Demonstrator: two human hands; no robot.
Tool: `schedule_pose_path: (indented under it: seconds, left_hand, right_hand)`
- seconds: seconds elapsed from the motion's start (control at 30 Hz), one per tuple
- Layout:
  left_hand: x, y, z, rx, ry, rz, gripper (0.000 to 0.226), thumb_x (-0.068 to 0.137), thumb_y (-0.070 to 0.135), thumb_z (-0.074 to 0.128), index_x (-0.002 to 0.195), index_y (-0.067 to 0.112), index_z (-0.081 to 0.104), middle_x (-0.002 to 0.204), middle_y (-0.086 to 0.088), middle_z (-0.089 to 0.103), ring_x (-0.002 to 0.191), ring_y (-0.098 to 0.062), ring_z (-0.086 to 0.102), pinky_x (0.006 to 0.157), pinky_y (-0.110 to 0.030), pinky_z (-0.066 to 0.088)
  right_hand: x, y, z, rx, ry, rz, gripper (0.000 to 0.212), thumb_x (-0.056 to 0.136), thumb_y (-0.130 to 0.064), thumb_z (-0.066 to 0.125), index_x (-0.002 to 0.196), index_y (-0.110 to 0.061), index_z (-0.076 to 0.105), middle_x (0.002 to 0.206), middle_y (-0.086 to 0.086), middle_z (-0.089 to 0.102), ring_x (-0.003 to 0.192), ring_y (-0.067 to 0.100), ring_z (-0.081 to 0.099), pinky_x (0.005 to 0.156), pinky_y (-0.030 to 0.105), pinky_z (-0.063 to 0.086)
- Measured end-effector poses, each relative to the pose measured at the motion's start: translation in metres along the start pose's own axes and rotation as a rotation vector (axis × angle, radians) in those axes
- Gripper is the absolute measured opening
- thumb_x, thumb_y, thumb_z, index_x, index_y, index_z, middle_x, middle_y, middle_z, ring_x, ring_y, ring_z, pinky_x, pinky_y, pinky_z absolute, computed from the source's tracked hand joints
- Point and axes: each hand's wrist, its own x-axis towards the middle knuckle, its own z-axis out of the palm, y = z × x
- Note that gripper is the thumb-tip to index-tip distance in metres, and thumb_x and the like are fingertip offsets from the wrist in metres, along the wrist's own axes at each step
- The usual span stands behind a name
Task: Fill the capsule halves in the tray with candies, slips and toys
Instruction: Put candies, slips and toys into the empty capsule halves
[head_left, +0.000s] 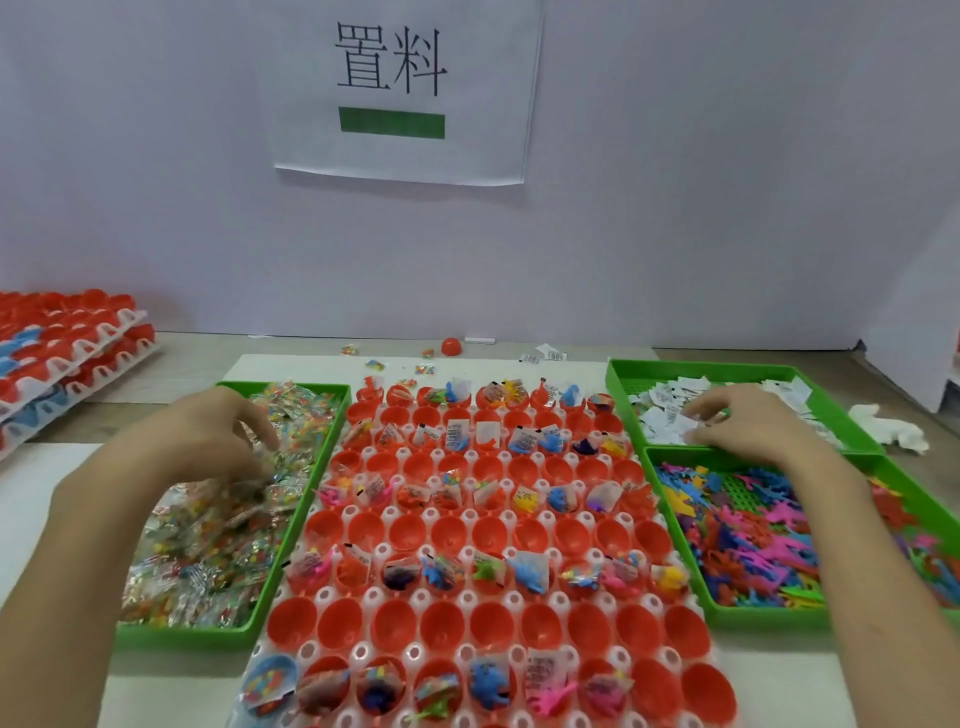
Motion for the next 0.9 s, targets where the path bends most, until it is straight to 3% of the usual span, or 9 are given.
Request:
schedule_pose_path:
  seconds: [0.1, 0.17, 0.27, 0.37, 0.47, 0.53, 0.6, 0.73, 0.9]
  left_hand:
    - [-0.007, 0.006, -0.006, -0.014, 0.107, 0.024, 0.013, 0.081, 0.012, 0.082, 0.080, 0.022, 0.075, 0.071, -0.002, 0.068, 0.066, -0.020, 0.062, 0.057, -0.028, 0.042]
    - [-0.013, 0.012, -0.011, -0.049, 0.182, 0.059, 0.012, 0.083, 0.012, 0.081, 0.076, 0.021, 0.074, 0.066, -0.003, 0.066, 0.062, -0.021, 0.060, 0.056, -0.028, 0.043]
    - [-0.022, 0.022, -0.017, -0.088, 0.306, 0.141, 0.003, 0.086, 0.015, 0.078, 0.085, 0.018, 0.078, 0.070, 0.001, 0.070, 0.067, -0.019, 0.064, 0.057, -0.025, 0.042]
    - [-0.034, 0.037, -0.022, -0.135, 0.355, 0.208, 0.011, 0.092, 0.015, 0.070, 0.087, 0.022, 0.077, 0.071, 0.008, 0.073, 0.070, -0.014, 0.068, 0.061, -0.025, 0.045]
    - [-0.046, 0.060, -0.022, -0.252, 0.345, 0.292, 0.018, 0.096, 0.015, 0.066, 0.085, 0.025, 0.075, 0.074, 0.010, 0.076, 0.072, -0.013, 0.073, 0.073, -0.036, 0.057]
    - [-0.056, 0.078, -0.019, -0.370, 0.324, 0.367, 0.015, 0.096, 0.013, 0.065, 0.091, 0.021, 0.077, 0.075, 0.007, 0.077, 0.069, -0.009, 0.073, 0.074, -0.034, 0.061]
    - [-0.066, 0.097, -0.013, -0.438, 0.313, 0.446, 0.013, 0.095, 0.012, 0.066, 0.093, 0.019, 0.077, 0.076, 0.007, 0.077, 0.067, -0.005, 0.073, 0.070, -0.024, 0.060]
    - [-0.089, 0.128, -0.001, -0.568, 0.292, 0.554, 0.006, 0.091, 0.017, 0.071, 0.089, 0.020, 0.075, 0.072, 0.008, 0.077, 0.067, -0.007, 0.074, 0.068, -0.023, 0.061]
    - [-0.112, 0.152, 0.011, -0.938, 0.182, 0.640, 0.006, 0.091, 0.016, 0.070, 0.091, 0.010, 0.070, 0.082, 0.001, 0.079, 0.078, -0.015, 0.077, 0.071, -0.021, 0.060]
  right_hand:
    - [0.003, 0.001, 0.005, 0.006, 0.023, -0.027, 0.015, 0.080, -0.015, 0.083, 0.087, -0.024, 0.074, 0.095, 0.000, 0.071, 0.082, 0.012, 0.062, 0.067, 0.025, 0.043]
    - [0.005, 0.002, 0.006, 0.023, 0.027, -0.043, 0.018, 0.079, -0.012, 0.083, 0.076, -0.026, 0.072, 0.087, -0.003, 0.071, 0.079, 0.007, 0.061, 0.060, 0.022, 0.040]
    - [0.004, 0.004, 0.006, 0.070, 0.055, -0.066, 0.017, 0.078, -0.012, 0.084, 0.074, -0.024, 0.072, 0.082, -0.006, 0.071, 0.079, 0.007, 0.062, 0.059, 0.021, 0.040]
    - [-0.001, 0.001, 0.005, 0.091, 0.081, -0.083, 0.013, 0.081, -0.013, 0.081, 0.075, -0.022, 0.073, 0.084, -0.005, 0.072, 0.080, 0.008, 0.063, 0.060, 0.021, 0.041]
    - [-0.008, -0.011, -0.007, 0.113, 0.161, -0.137, 0.008, 0.083, -0.017, 0.080, 0.079, -0.021, 0.075, 0.085, -0.005, 0.073, 0.083, 0.010, 0.066, 0.064, 0.023, 0.043]
    - [-0.016, -0.027, -0.023, 0.210, 0.182, -0.222, 0.006, 0.082, -0.020, 0.081, 0.082, -0.022, 0.075, 0.080, -0.009, 0.074, 0.081, 0.007, 0.069, 0.067, 0.021, 0.045]
    - [-0.031, -0.051, -0.039, 0.367, 0.173, -0.353, 0.010, 0.078, -0.022, 0.083, 0.082, -0.023, 0.074, 0.076, -0.011, 0.075, 0.074, 0.002, 0.070, 0.072, 0.020, 0.049]
    - [-0.076, -0.099, -0.065, 0.659, 0.113, -0.696, 0.023, 0.067, -0.042, 0.085, 0.079, -0.025, 0.073, 0.078, -0.002, 0.076, 0.068, 0.015, 0.069, 0.073, 0.023, 0.056]
    - [-0.118, -0.140, -0.068, 0.794, -0.054, -0.973, 0.017, 0.076, -0.026, 0.082, 0.084, -0.018, 0.068, 0.078, -0.007, 0.074, 0.070, 0.011, 0.069, 0.070, 0.022, 0.054]
